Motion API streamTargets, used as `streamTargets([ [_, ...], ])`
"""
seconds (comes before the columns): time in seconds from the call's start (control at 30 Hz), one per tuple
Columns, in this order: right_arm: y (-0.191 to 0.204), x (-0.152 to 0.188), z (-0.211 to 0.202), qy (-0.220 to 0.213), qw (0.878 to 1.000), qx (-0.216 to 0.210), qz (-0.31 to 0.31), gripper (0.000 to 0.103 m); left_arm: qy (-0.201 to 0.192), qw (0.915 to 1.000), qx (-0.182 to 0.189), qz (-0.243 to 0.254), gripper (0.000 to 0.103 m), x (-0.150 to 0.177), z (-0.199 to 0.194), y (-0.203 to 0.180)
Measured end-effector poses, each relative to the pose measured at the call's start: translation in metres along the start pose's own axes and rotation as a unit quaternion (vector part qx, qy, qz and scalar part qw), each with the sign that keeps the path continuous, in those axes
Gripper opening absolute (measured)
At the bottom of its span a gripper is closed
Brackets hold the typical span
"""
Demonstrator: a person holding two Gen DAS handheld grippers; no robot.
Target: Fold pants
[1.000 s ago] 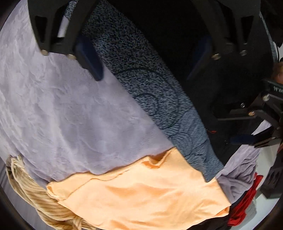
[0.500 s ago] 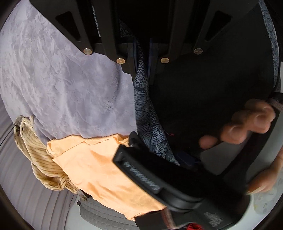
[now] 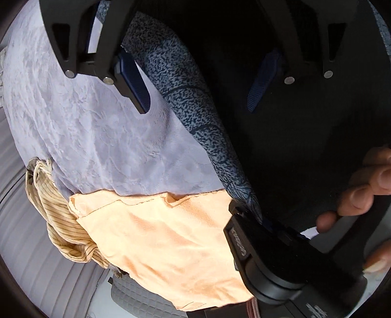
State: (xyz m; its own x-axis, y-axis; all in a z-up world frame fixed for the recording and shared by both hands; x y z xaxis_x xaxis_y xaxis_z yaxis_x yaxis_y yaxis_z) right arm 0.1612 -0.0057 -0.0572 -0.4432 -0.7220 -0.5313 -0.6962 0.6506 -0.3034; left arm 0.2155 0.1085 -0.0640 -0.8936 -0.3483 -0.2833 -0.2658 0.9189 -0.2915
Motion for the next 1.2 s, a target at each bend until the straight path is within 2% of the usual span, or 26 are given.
streamTargets([
  [0.03,-0.002,0.003,0.005,0.013,1.000,0.000,0.005,0.077,-0.001,1.0000,0.003,-0.001,0.021,0.000,0.000,0.000],
  [0.07,-0.005,0.006,0.008,0.023,1.000,-0.011,0.018,0.062,-0.002,1.0000,0.008,0.000,0.021,0.000,-0.002,0.001],
  [0.1,-0.007,0.008,0.006,0.032,0.998,-0.032,0.038,0.027,-0.003,0.9999,0.015,0.000,0.020,0.001,-0.005,0.001],
  [0.13,-0.009,0.007,-0.001,0.031,0.996,-0.049,0.062,0.024,-0.005,0.9998,0.022,0.000,0.020,0.001,-0.011,0.002],
  [0.23,-0.008,0.004,-0.036,-0.001,0.998,-0.032,0.059,0.016,-0.023,0.9989,0.040,0.006,0.020,0.004,-0.032,-0.002],
  [0.43,0.020,0.004,-0.121,-0.052,0.997,-0.004,0.054,0.013,-0.079,0.9927,0.088,0.020,0.019,0.026,-0.107,-0.007],
  [0.57,0.062,0.006,-0.172,-0.079,0.996,0.018,0.036,0.013,-0.112,0.9856,0.122,0.030,0.020,0.069,-0.156,0.012],
  [0.67,0.105,0.016,-0.193,-0.087,0.996,0.020,0.015,0.012,-0.126,0.9837,0.124,0.031,0.019,0.111,-0.172,0.040],
  [0.77,0.149,0.036,-0.193,-0.080,0.996,0.038,-0.014,0.012,-0.135,0.9825,0.128,0.009,0.019,0.149,-0.171,0.066],
  [0.83,0.174,0.055,-0.189,-0.067,0.997,0.033,-0.020,0.012,-0.138,0.9828,0.122,0.002,0.020,0.170,-0.163,0.085],
  [0.97,0.202,0.080,-0.165,-0.041,0.997,0.045,-0.039,0.012,-0.106,0.9862,0.123,-0.031,0.020,0.208,-0.130,0.116],
  [1.07,0.211,0.089,-0.158,-0.044,0.996,0.070,-0.042,0.012,-0.101,0.9836,0.143,-0.043,0.020,0.222,-0.120,0.130],
  [1.17,0.213,0.089,-0.158,-0.050,0.992,0.101,-0.055,0.015,-0.105,0.9839,0.139,-0.041,0.036,0.224,-0.128,0.137],
  [1.2,0.213,0.089,-0.159,-0.050,0.991,0.110,-0.056,0.016,-0.109,0.9842,0.132,-0.044,0.055,0.223,-0.134,0.142],
])
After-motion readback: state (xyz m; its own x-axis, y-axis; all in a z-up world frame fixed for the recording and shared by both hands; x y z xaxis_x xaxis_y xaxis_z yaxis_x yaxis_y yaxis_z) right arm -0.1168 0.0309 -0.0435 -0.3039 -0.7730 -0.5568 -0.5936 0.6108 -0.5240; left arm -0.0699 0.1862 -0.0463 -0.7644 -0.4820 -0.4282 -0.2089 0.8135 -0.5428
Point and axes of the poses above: each gripper's, at about its wrist camera, not at the fingertips, and z roughly the way its jaws point, y to its left, x to its underside, the point moved 10 cm from there along z, roughly the way its jaws point, and after that the axes turned 8 degrees about x, right-handed, at the moved point
